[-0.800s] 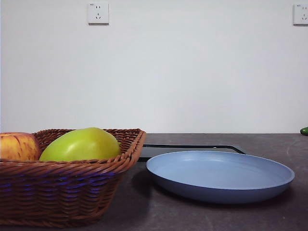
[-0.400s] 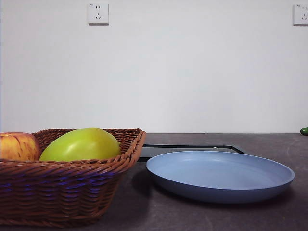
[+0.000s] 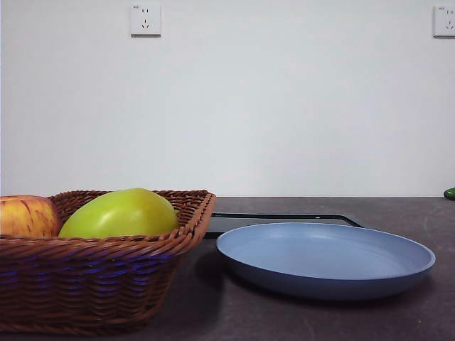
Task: Take the lemon from the basket,put the lemon in the plate,hand out the plate
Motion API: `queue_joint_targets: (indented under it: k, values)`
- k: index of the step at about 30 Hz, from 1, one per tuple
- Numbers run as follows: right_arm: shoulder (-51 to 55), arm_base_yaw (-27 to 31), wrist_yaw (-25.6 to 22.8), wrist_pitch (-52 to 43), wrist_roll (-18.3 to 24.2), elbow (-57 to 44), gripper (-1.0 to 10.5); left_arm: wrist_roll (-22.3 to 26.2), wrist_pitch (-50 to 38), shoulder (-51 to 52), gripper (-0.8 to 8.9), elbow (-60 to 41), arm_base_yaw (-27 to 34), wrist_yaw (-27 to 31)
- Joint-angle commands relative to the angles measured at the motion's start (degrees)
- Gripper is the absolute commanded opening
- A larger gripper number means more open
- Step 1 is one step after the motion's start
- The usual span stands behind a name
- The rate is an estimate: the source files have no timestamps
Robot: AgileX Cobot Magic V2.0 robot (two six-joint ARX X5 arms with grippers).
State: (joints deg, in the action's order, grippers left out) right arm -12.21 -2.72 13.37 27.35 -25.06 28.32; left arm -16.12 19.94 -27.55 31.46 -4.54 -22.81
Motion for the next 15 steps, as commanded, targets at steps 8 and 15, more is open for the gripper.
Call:
queue_joint_targets:
  k: [8, 15]
  values:
    - [-16.59, -0.02, 1.18, 9.03, 11.08, 12.28, 0.0, 7.91, 11.3, -17.68, 0.06, 15.39, -0.17, -7.93]
    - [-30.18, -0.02, 5.68, 18.29, 18.18, 18.86, 0.1, 10.21, 19.28, -25.16, 0.06, 22.12, -2.73, -7.48]
